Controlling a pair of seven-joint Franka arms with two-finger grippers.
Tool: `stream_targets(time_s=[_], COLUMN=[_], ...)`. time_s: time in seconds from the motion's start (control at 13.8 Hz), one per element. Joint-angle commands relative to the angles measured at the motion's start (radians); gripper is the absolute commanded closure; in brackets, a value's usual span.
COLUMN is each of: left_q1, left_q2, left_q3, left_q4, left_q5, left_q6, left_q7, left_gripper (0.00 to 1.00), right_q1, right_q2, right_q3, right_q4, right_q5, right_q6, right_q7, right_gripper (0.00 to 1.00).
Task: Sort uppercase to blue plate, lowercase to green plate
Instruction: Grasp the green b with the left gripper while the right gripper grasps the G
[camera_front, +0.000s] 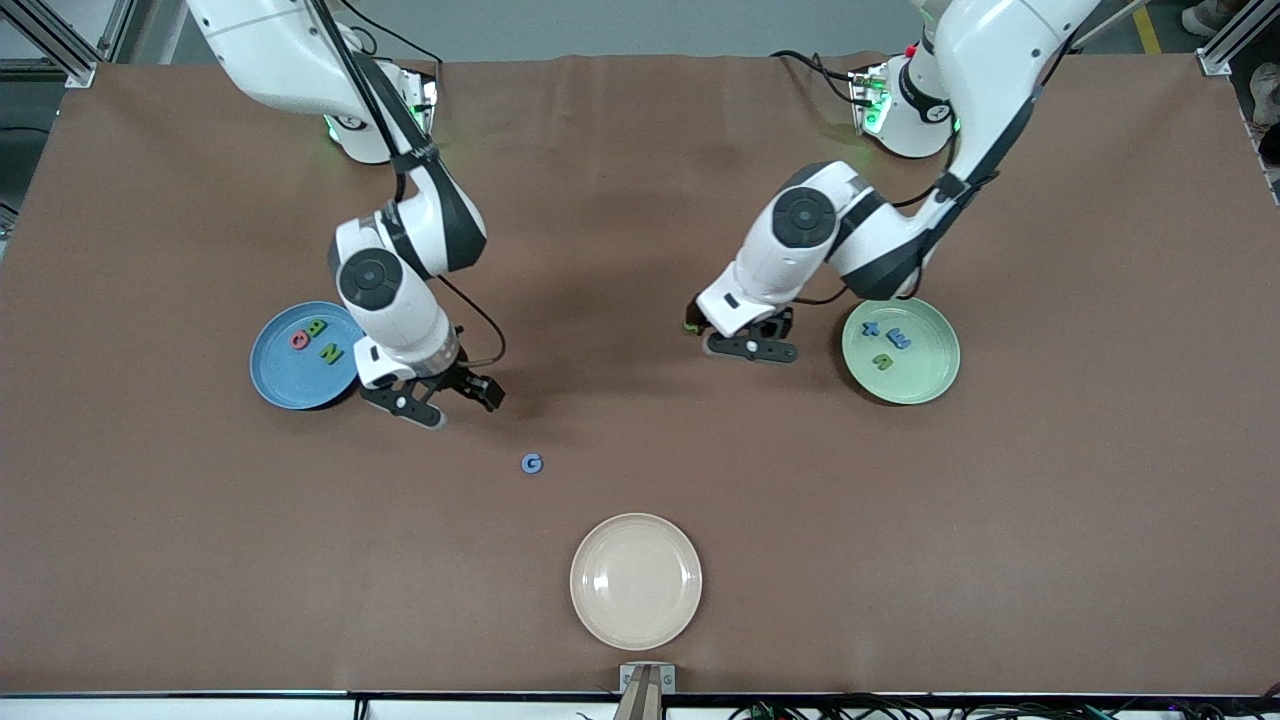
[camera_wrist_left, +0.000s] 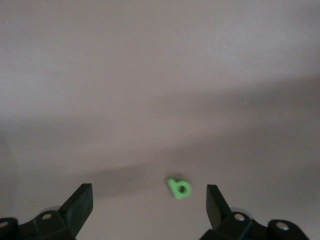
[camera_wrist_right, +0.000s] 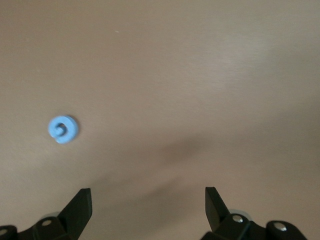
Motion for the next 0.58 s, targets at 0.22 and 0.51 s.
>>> stream_targets(time_s=[0.22, 0.51], left_q1=[-0.111, -0.214], left_q2=[0.118, 0.124], left_q3=[0.020, 0.116], left_q4=[0.114, 0.113], left_q5=[0.017, 0.034], left_q6=[-0.046, -0.033], left_q7=[-0.229, -0.283], left_gripper=[0.01, 0.01], right_q1=[0.021, 0.046], right_q2=[0.185, 0.269], right_q3=[-0.009, -0.009], right_q4=[0.301, 0.410], right_q5=[0.019, 0.019], right_q6=[-0.125, -0.128], right_q7=[0.106, 0.224], right_gripper=[0.01, 0.02])
